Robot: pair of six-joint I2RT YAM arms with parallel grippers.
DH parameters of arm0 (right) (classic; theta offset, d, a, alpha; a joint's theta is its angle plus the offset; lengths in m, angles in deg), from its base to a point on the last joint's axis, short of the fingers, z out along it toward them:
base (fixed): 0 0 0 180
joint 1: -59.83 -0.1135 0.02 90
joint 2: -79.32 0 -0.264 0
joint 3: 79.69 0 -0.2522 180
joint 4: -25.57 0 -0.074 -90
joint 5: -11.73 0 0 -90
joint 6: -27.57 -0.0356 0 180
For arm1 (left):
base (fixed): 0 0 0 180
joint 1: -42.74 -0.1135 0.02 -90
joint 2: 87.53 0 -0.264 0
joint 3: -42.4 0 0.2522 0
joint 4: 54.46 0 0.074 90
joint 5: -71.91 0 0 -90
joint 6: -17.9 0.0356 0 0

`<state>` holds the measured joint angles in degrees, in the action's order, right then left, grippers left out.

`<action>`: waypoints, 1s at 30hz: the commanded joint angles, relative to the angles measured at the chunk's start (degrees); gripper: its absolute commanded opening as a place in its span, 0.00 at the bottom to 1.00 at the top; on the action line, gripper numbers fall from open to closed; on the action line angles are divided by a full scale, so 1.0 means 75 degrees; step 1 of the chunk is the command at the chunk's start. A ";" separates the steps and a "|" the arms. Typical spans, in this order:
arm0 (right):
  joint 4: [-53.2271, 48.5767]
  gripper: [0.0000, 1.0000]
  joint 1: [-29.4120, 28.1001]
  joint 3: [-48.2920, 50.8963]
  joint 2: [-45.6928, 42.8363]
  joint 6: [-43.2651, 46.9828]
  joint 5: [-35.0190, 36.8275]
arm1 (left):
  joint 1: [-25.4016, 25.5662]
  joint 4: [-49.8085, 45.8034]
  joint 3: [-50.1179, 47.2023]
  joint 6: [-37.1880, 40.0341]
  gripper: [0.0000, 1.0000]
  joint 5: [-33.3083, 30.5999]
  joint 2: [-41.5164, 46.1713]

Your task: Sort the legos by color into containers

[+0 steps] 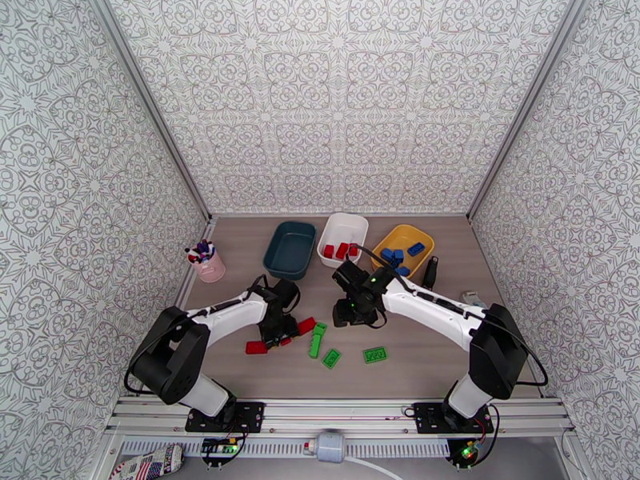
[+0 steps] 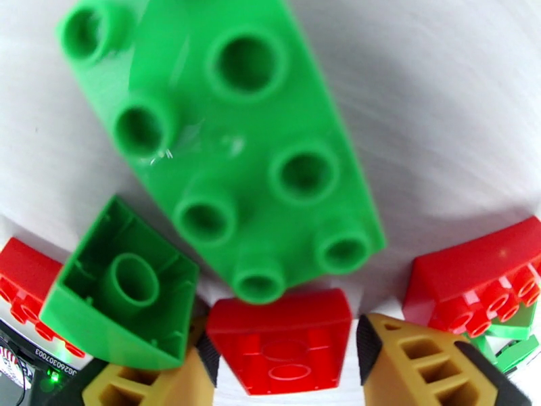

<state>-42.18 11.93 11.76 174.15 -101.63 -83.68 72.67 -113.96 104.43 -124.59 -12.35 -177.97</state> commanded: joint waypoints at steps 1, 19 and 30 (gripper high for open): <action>0.0096 0.57 0.0061 -0.0177 -0.0011 -0.0082 -0.0106 | -0.0135 0.0678 0.0133 0.0295 0.55 -0.0358 -0.0341; 0.1301 0.57 0.1441 0.0381 -0.0359 -0.0325 -0.1551 | 0.0052 0.1322 0.0521 0.0654 0.39 0.1602 0.0899; 0.3036 0.58 0.2809 0.0336 -0.0210 -0.1229 -0.3400 | -0.0138 0.1876 0.3443 0.0979 0.41 0.2945 -0.0930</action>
<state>-23.71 31.21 15.04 172.69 -108.23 -104.34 72.56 -102.18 125.55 -118.88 5.68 -180.72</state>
